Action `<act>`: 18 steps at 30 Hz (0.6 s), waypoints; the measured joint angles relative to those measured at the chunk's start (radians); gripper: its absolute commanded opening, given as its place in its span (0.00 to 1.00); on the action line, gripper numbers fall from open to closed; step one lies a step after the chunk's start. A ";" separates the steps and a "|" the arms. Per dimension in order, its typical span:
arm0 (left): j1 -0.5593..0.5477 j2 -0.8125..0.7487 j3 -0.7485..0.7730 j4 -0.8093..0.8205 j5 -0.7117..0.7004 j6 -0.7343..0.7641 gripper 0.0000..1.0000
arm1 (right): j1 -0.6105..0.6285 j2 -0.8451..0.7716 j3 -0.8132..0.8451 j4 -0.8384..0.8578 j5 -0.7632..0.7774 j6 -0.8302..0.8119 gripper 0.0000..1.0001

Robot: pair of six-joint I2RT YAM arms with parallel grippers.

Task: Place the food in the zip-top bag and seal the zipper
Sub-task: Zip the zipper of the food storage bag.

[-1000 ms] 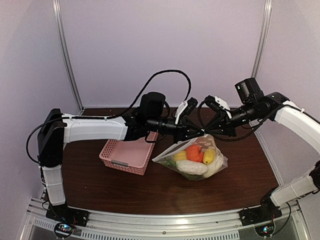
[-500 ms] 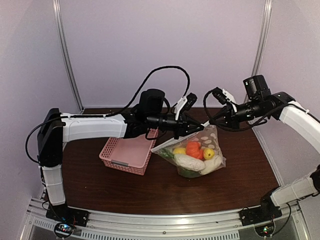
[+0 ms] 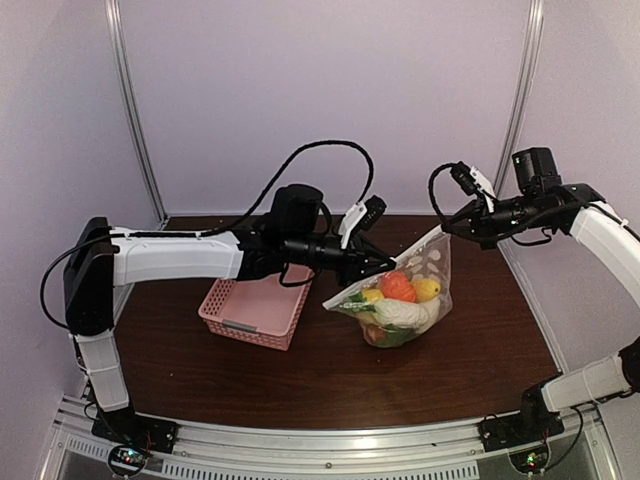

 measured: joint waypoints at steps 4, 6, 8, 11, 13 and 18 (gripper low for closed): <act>0.001 -0.019 -0.013 -0.006 -0.007 0.006 0.01 | -0.054 -0.002 0.000 0.029 -0.001 0.015 0.00; 0.001 -0.024 -0.020 -0.014 -0.011 0.008 0.01 | -0.076 -0.004 0.000 0.035 -0.004 0.017 0.00; 0.001 -0.027 -0.027 -0.018 -0.015 0.011 0.01 | -0.092 -0.005 0.000 0.037 -0.005 0.018 0.00; 0.001 -0.027 -0.037 -0.021 -0.021 0.014 0.01 | -0.116 -0.005 0.000 0.037 -0.007 0.019 0.00; 0.001 -0.029 -0.045 -0.022 -0.023 0.015 0.01 | -0.130 -0.005 -0.001 0.038 -0.007 0.019 0.00; 0.001 -0.040 -0.068 -0.027 -0.028 0.016 0.01 | -0.162 -0.005 -0.007 0.046 -0.008 0.019 0.00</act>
